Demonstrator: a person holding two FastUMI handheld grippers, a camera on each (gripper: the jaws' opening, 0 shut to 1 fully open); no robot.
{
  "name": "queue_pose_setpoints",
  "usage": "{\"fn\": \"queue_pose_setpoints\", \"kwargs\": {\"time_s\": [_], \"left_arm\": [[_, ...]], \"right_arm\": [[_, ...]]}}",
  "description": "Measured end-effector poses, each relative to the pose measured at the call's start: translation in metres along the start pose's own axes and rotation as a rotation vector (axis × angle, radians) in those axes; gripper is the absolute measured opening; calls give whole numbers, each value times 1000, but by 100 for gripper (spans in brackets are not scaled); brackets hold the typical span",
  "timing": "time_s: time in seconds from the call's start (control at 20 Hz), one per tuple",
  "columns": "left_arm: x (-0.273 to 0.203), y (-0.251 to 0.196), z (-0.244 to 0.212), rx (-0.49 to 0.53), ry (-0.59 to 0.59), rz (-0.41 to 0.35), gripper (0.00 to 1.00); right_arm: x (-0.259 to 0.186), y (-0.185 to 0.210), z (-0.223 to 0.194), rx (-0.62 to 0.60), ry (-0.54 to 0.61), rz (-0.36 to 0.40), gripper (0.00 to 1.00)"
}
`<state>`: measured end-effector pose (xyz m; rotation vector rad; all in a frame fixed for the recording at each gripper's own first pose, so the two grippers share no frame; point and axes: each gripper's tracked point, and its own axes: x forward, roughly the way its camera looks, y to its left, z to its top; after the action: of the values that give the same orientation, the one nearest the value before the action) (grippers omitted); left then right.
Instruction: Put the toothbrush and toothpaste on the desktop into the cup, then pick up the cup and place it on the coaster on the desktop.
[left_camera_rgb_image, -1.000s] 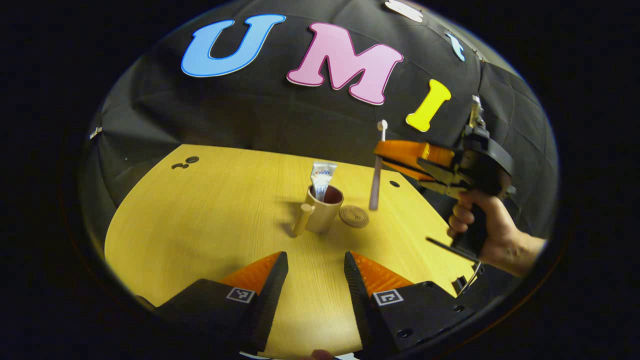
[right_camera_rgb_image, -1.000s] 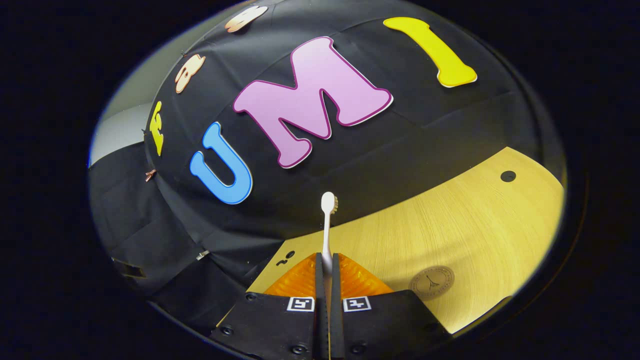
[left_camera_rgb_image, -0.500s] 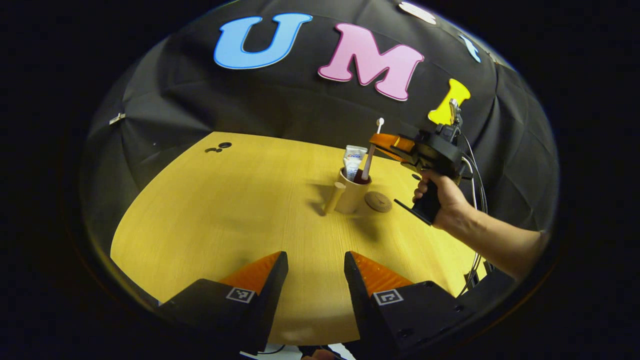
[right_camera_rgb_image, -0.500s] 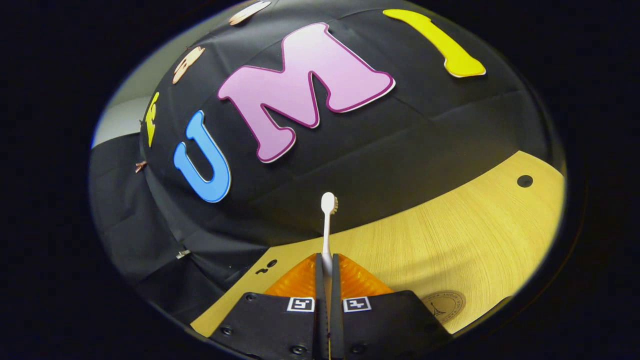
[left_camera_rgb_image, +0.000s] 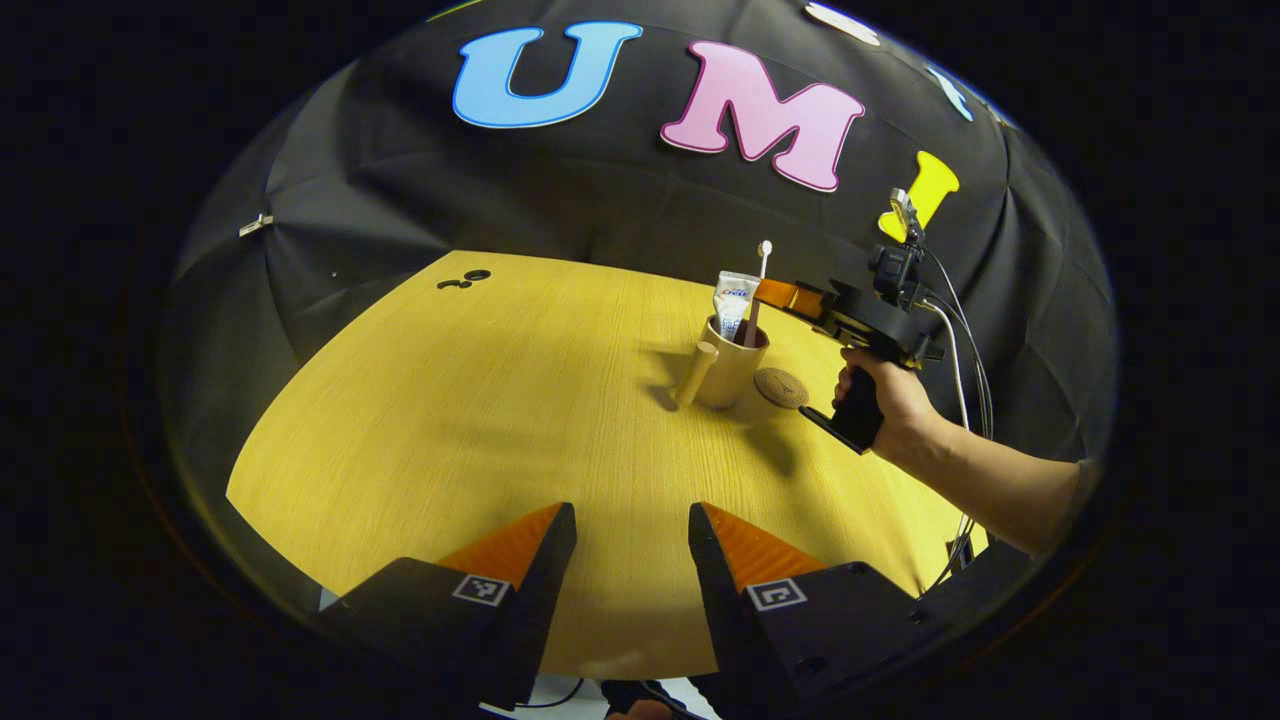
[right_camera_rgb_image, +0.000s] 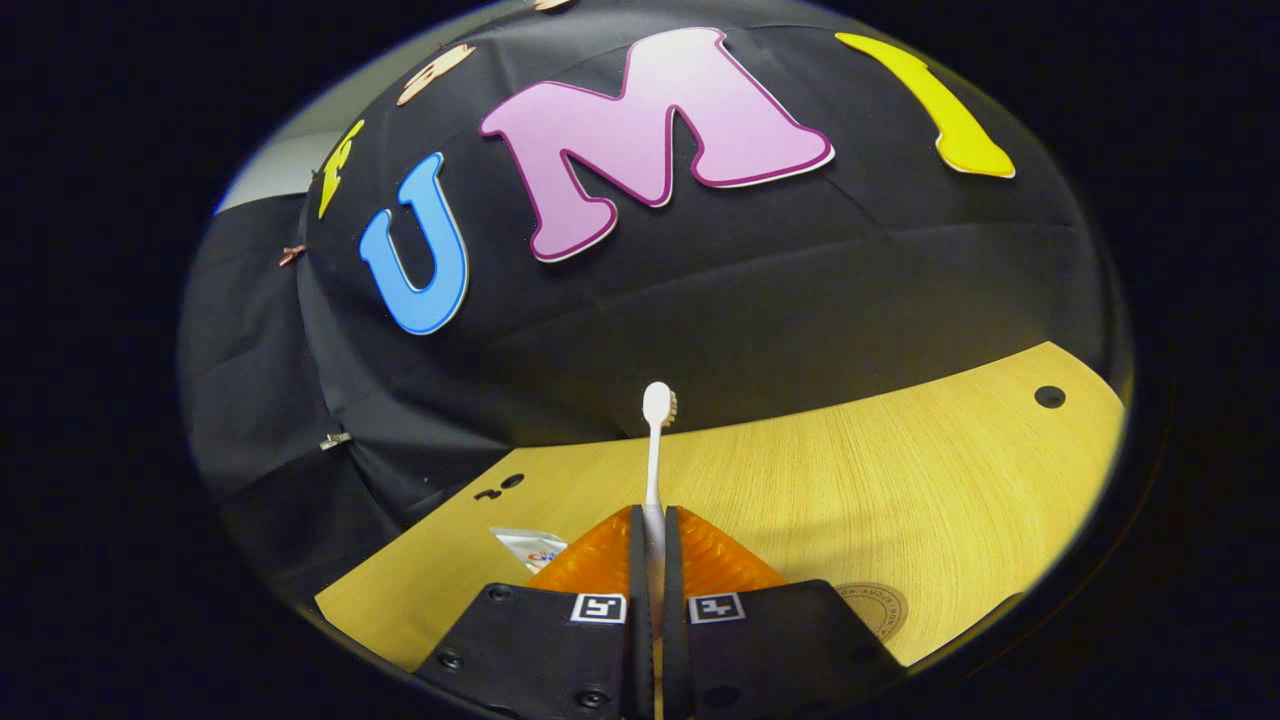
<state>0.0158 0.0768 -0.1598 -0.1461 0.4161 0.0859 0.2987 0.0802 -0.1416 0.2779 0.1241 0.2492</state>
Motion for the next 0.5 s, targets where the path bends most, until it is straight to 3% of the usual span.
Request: {"fn": "queue_pose_setpoints", "kwargs": {"time_s": [0.5], "left_arm": [[-9,-3,10,-12,-22,10,71]], "right_arm": [[-19,-2,-29,35,146,-34,16]]}}
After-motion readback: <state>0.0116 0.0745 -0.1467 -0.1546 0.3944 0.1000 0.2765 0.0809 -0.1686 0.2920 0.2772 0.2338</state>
